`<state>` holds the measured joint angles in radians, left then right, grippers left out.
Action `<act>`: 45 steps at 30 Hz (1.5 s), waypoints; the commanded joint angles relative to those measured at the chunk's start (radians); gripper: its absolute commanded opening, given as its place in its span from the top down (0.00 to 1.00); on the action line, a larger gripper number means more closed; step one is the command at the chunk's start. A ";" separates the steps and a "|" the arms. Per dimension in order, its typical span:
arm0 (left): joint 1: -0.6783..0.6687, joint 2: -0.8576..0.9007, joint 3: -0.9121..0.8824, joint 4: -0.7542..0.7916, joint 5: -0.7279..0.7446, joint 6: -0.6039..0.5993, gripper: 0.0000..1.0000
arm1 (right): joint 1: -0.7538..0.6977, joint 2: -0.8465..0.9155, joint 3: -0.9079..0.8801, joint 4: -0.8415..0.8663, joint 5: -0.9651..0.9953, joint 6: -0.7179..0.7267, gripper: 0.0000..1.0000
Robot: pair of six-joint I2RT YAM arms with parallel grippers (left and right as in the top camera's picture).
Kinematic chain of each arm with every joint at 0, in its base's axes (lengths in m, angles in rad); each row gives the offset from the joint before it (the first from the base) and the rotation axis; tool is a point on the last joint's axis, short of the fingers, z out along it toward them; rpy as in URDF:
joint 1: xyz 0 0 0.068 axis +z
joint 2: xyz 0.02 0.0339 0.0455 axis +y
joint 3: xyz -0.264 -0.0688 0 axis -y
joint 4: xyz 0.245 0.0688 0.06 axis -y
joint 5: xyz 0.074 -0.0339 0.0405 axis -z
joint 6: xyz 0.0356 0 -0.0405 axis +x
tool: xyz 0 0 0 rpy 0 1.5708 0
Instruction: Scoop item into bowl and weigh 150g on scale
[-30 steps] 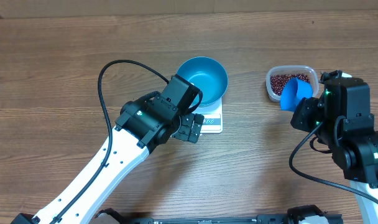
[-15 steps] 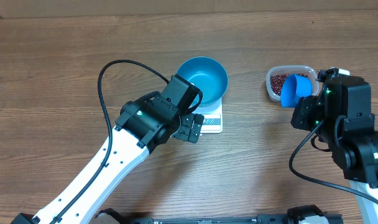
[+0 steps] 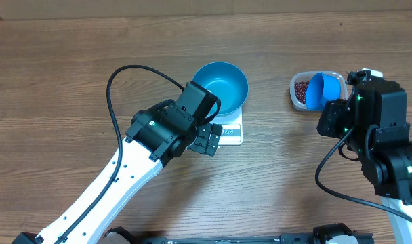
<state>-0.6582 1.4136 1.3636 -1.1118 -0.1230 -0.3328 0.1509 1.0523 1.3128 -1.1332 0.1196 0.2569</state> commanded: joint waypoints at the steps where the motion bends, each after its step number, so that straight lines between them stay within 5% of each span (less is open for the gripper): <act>1: 0.010 -0.022 -0.003 -0.003 0.013 0.023 0.00 | -0.002 -0.002 0.022 0.010 0.009 -0.031 0.96; 27: 0.010 -0.022 -0.003 -0.002 0.016 0.023 0.00 | -0.002 0.014 0.022 0.087 -0.207 -0.109 0.96; 36: 0.010 -0.021 -0.003 0.124 0.039 0.022 0.00 | -0.002 0.070 0.022 0.126 -0.208 -0.110 0.96; 37: 0.010 -0.019 -0.005 0.130 0.039 0.021 0.10 | -0.002 0.079 0.022 0.121 -0.208 -0.110 0.96; 39: 0.009 -0.006 -0.011 0.148 0.043 0.015 0.89 | -0.002 0.090 0.022 0.101 -0.204 -0.110 0.96; 40: 0.009 0.006 -0.019 0.165 0.046 0.010 0.95 | -0.002 0.093 0.022 0.090 -0.184 -0.109 0.96; 45: 0.009 0.119 -0.055 0.262 0.110 0.032 0.96 | -0.003 0.086 0.024 0.091 -0.108 -0.109 0.96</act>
<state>-0.6582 1.4509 1.3354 -0.8700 -0.0799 -0.3294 0.1513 1.1511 1.3128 -1.0504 -0.0460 0.1555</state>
